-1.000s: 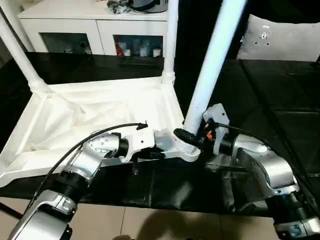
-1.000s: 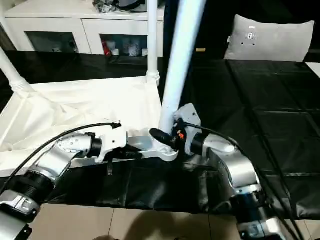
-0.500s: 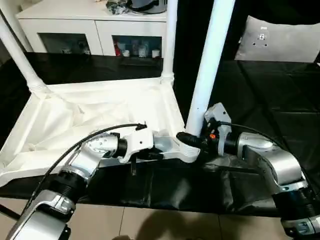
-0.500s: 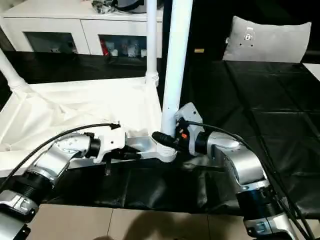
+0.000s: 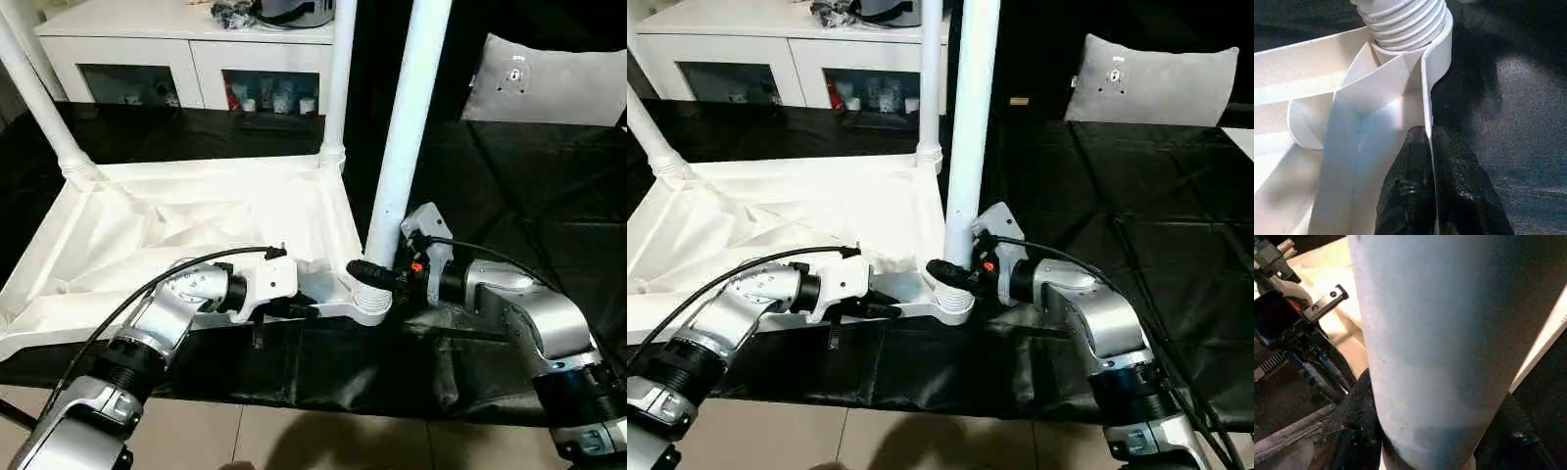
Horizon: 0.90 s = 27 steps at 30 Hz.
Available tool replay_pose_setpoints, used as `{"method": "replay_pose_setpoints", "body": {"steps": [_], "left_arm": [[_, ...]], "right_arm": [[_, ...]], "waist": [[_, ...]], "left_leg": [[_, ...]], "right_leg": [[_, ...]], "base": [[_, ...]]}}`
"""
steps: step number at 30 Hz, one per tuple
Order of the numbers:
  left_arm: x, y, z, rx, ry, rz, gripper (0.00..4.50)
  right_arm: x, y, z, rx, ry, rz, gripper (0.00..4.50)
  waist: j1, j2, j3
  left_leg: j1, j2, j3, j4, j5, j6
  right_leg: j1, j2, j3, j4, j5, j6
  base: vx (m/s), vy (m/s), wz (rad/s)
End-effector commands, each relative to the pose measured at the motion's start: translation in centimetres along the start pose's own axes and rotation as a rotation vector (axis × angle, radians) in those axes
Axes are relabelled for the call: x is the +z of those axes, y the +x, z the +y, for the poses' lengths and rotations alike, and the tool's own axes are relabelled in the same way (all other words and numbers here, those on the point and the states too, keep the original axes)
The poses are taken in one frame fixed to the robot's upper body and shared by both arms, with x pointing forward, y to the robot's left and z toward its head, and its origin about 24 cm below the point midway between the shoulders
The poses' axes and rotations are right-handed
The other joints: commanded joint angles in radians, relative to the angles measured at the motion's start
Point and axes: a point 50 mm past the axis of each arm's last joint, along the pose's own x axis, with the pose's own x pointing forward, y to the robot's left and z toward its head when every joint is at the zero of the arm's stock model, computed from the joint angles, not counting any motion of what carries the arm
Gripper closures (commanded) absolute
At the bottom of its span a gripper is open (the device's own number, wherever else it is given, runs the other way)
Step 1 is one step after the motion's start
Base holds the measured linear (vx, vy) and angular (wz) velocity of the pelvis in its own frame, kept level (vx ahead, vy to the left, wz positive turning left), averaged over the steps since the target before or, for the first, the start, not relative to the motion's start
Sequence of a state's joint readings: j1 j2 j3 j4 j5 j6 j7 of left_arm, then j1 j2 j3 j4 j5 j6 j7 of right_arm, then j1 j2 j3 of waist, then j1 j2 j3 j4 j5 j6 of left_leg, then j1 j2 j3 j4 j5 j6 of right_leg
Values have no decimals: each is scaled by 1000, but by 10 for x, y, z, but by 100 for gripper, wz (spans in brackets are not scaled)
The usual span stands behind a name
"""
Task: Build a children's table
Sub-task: Insert table leg to table base
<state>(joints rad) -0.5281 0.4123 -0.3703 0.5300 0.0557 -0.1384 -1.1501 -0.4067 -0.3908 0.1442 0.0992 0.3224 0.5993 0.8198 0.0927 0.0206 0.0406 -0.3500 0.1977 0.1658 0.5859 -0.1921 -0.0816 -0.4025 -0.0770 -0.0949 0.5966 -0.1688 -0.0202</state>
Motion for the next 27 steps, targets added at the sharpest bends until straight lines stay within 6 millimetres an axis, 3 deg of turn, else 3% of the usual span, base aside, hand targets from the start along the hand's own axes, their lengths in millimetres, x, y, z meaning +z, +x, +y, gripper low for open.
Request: {"method": "replay_pose_setpoints", "body": {"steps": [1,4,7,9,15,22,23,27], "left_arm": [[-3,3,-7,-58,20,27,450],[-3,3,-4,-25,14,21,450],[-3,2,-3,-7,3,16,450],[-2,2,-2,8,-13,2,450],[-3,2,-2,26,-24,-3,450],[-3,2,0,48,-34,-2,450],[-3,2,0,48,-34,-2,450],[-4,2,-1,45,-31,6,450]], "right_arm": [[-13,0,-3,-1,60,34,259],[-20,-2,-6,1,145,-26,259],[-24,-3,-7,7,202,-78,259],[-30,-5,-6,9,244,-121,259],[-45,-6,-1,-2,282,-165,259],[-58,-7,3,-58,191,-187,259],[-61,-7,3,-62,168,-172,259],[-67,-6,4,-68,82,-107,259]], "waist": [[6,-11,-60],[7,-6,-61],[7,-9,-61],[7,-1,-61],[10,1,-61],[10,2,-57],[10,10,-56],[7,4,-55]], "left_leg": [[-3,28,-3,-65,-168,21],[-3,29,-3,-65,-172,21],[-3,29,-3,-65,-178,22],[-3,28,-3,-65,-189,20],[-1,29,-5,-68,-202,17],[1,28,-7,-72,-244,13],[0,28,-8,-73,-246,12],[1,27,-8,-74,-257,16]], "right_leg": [[58,-72,54,-72,-294,-143],[57,-72,53,-71,-282,-151],[59,-72,52,-73,-285,-154],[57,-73,52,-75,-289,-154],[56,-72,51,-78,-300,-150],[53,-74,49,-90,-387,-122],[54,-73,49,-89,-389,-120],[53,-72,49,-92,-404,-113]], "base": [[0,0,0],[0,0,0],[0,0,0],[0,0,0],[0,0,0],[0,0,0],[0,0,0],[0,0,0]]}}
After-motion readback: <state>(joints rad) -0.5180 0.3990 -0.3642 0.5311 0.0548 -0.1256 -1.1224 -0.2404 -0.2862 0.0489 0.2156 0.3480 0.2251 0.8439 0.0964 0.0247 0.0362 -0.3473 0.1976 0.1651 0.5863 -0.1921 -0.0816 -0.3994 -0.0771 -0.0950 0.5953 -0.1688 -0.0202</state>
